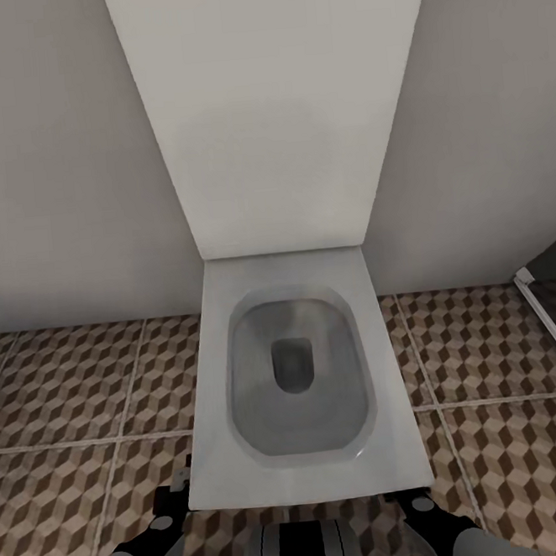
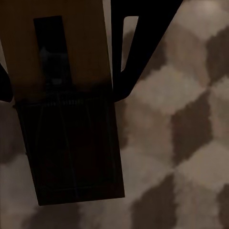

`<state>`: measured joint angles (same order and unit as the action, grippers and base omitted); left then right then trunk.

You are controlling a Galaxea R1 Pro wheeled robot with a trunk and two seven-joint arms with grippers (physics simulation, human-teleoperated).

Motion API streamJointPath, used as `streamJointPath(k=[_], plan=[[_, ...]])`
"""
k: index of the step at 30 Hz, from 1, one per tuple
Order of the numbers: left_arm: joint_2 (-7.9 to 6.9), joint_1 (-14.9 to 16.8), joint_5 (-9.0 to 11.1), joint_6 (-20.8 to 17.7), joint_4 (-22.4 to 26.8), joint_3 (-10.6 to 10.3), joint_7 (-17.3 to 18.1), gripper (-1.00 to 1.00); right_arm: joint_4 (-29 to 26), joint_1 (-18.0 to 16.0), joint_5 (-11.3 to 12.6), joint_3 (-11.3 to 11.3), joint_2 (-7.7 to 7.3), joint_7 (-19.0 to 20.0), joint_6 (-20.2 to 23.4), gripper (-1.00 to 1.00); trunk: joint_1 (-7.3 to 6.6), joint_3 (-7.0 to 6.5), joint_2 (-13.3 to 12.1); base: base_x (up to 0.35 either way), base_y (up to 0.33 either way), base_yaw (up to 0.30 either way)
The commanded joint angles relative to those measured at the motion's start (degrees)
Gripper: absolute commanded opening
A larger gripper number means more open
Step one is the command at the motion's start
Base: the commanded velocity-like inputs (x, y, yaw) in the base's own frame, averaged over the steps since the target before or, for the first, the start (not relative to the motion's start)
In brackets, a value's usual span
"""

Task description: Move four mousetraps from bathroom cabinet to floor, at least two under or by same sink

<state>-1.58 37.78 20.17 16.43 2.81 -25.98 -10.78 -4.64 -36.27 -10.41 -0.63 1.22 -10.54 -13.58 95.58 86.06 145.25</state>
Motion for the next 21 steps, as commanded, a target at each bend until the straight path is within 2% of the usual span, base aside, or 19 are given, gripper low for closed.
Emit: streamJointPath(k=[1,4,8,15,21], plan=[[-0.04,0.01,0.17,0.08,0.01,-0.52,-0.37,-1.00,0.07,-0.03,-0.36,-0.15,-0.56,-0.26,-0.05,-1.00,-0.01,0.03,0.01,0.000,0.000,0.000],[-0.19,0.01,0.08,0.09,0.00,-0.55,0.23,-1.00,0.05,-0.03,-0.16,-0.03,-3.08,-0.21,0.02,-1.00,-0.01,0.03,0.01,0.000,0.000,0.000],[-0.31,0.01,0.07,0.09,0.00,-0.56,1.69,-1.00,-0.16,-0.03,-0.13,0.02,-4.69,-0.19,0.04,-1.00,-0.01,0.03,0.01,0.000,0.000,0.000],[-1.29,0.01,0.07,0.09,0.14,-0.51,5.40,-1.00,-2.67,-0.03,0.03,0.12,-6.92,-0.19,0.40,-1.00,-0.01,0.03,0.01,0.000,0.000,0.000],[-2.24,0.01,-0.01,-0.03,0.60,-0.60,6.85,-1.00,-3.39,-0.03,0.04,0.18,-7.36,-0.19,0.47,-1.00,-0.01,0.03,0.01,0.000,0.000,0.000]])
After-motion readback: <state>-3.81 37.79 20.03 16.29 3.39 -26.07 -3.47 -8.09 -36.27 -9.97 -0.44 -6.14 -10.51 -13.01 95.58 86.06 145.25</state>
